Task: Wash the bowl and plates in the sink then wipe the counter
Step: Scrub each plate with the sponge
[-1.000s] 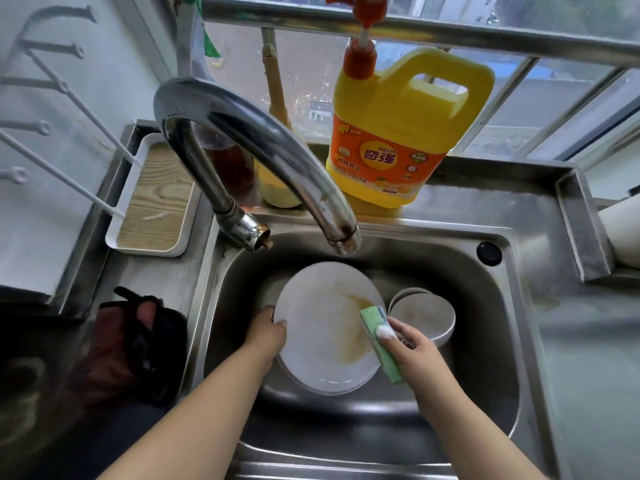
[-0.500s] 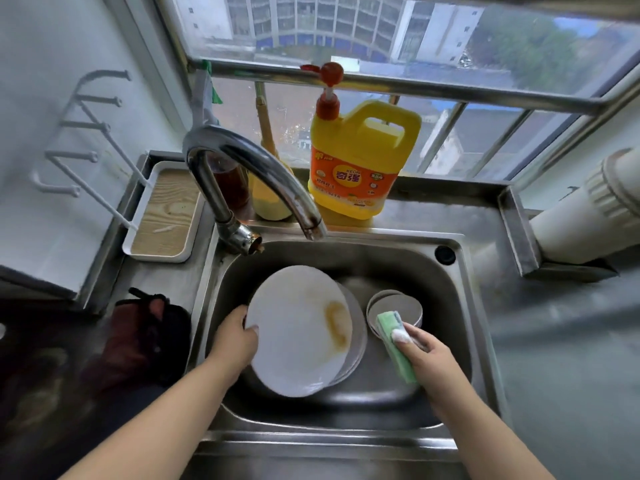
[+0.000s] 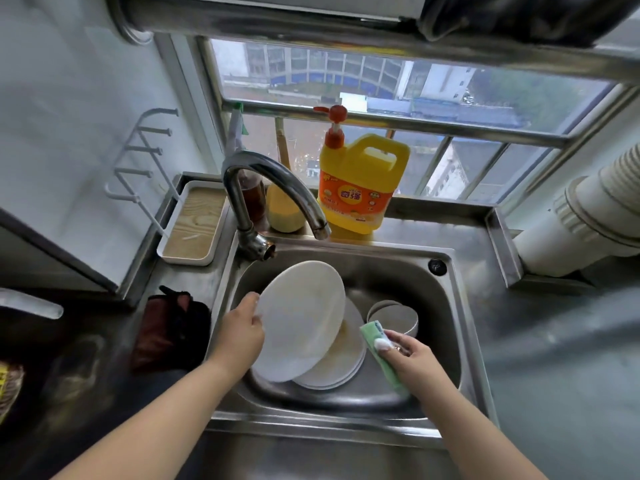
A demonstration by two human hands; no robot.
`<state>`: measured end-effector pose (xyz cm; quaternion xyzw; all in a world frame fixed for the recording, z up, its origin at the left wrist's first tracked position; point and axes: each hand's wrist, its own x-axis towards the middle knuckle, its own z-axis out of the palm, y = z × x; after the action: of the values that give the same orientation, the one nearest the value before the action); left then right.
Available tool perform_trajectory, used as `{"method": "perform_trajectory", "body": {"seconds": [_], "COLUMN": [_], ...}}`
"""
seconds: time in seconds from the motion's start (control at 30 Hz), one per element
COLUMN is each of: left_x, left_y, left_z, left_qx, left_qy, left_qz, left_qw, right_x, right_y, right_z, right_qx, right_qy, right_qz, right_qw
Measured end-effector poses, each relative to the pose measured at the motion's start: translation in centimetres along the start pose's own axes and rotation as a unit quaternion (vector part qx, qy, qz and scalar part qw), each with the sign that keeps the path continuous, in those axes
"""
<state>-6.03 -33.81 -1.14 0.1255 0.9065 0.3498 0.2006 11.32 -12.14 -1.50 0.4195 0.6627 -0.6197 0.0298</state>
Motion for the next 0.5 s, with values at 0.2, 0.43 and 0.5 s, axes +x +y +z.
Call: {"method": "perform_trajectory", "body": {"seconds": [0.2,0.43,0.5], "left_x": [-0.9,-2.5,-2.7], "left_y": [0.6,3.1,2.8], "left_z": [1.6,3.7,3.3], "left_qx": [-0.295,-0.504,-0.514], "left_qy": [-0.034,-0.108,-0.116], "left_qz": [-0.164,-0.218,-0.204], "left_qw": [0.941,0.829,0.825], "right_x": [-0.1,-0.7,-1.4], "right_y": [-1.2,-2.4,-2.0], "right_z": [2.0,8.8,8.2], "right_qx": [-0.134,-0.367,-0.396], "right_qy": [-0.006,-0.026,-0.049], "right_qz": [-0.026,-0.212,-0.280], "right_qw": [0.991,0.905,0.873]}}
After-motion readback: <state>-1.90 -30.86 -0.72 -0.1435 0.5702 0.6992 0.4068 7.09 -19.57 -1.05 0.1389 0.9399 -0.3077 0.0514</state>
